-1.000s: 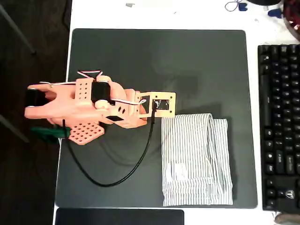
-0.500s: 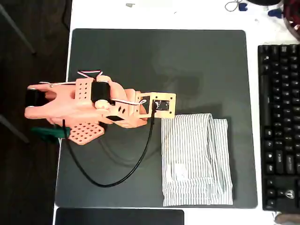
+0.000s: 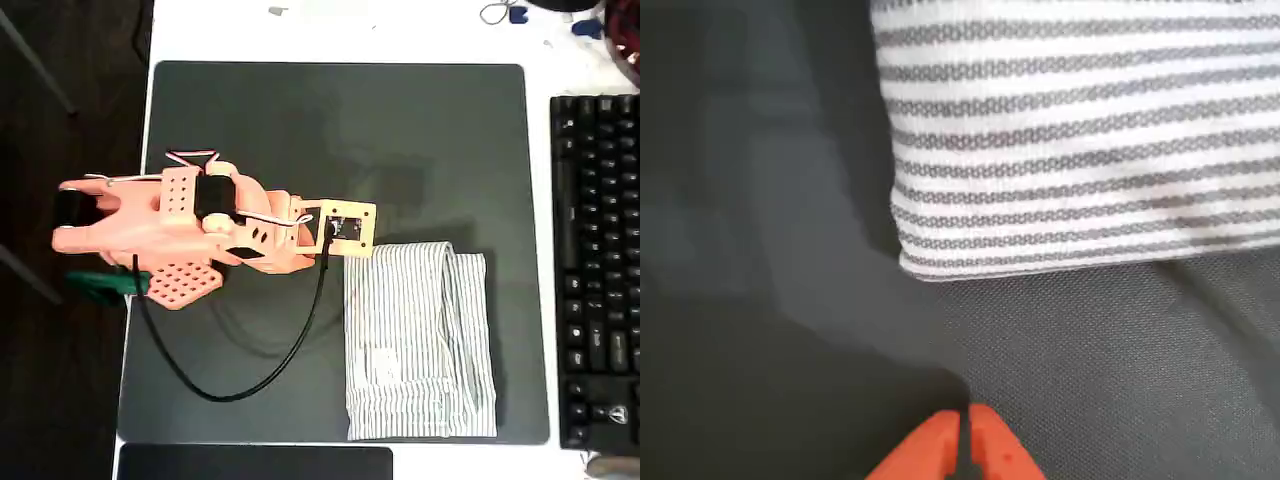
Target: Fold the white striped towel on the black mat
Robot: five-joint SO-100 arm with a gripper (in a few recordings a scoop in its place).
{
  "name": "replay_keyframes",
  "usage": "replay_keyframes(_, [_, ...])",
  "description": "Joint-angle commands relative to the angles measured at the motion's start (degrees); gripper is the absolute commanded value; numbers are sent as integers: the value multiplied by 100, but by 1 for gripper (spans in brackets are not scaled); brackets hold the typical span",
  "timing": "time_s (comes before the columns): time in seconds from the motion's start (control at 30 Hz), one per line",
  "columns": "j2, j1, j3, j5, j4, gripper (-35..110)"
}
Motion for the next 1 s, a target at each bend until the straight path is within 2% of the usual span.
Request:
replay_keyframes(0.0, [44, 18, 97, 70, 18, 0])
replay_keyframes(0.97, [44, 62, 97, 70, 18, 0])
